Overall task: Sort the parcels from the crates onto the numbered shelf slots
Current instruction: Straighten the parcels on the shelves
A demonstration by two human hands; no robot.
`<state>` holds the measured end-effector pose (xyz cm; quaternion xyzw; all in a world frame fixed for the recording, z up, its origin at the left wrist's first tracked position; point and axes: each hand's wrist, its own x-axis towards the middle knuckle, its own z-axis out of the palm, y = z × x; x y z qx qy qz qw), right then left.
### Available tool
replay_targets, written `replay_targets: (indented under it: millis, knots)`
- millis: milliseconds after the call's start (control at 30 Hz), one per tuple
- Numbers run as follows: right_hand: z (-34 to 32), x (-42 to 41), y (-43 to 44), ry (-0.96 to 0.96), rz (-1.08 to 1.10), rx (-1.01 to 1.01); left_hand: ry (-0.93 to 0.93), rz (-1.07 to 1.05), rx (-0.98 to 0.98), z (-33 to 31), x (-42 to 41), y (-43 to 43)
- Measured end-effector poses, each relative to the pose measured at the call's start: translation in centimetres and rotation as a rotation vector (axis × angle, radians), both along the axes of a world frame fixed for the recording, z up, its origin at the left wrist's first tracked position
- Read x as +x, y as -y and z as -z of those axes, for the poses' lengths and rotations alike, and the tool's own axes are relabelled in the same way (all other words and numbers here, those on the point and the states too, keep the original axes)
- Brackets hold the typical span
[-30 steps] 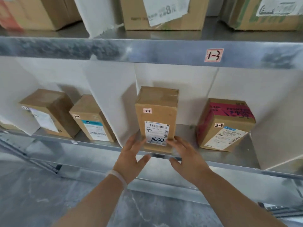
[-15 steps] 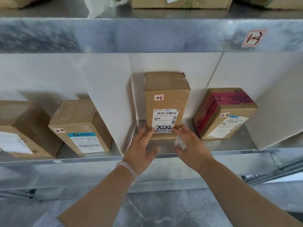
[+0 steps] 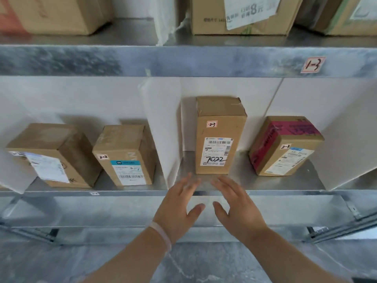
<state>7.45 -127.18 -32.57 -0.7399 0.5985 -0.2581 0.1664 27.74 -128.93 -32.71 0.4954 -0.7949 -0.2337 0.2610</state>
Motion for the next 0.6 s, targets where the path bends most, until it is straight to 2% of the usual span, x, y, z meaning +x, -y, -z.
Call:
replay_targets:
  millis: [133,300,433,500,600]
  knots:
    - [-0.1,3.4,-0.9,0.056,-0.111,-0.032,0.059,-0.163,-0.018,-0.3,3.0,-3.1]
    - [-0.9,6.9,-1.3,-0.019,-0.252,-0.041,0.099,-0.338,0.005,-1.3,7.2,-5.3]
    - [-1.9,10.9,-1.0,-0.037,-0.341,0.030,0.116,-0.443,0.068,-1.6,10.8,-5.1]
    - [-2.1,13.2,-0.6,-0.070,-0.344,0.081,0.119,-0.454,0.072,-1.6,12.7,-4.5]
    - [-2.3,16.2,0.5,-0.129,-0.232,0.203,0.129,-0.435,0.099,-1.5,15.2,-2.9]
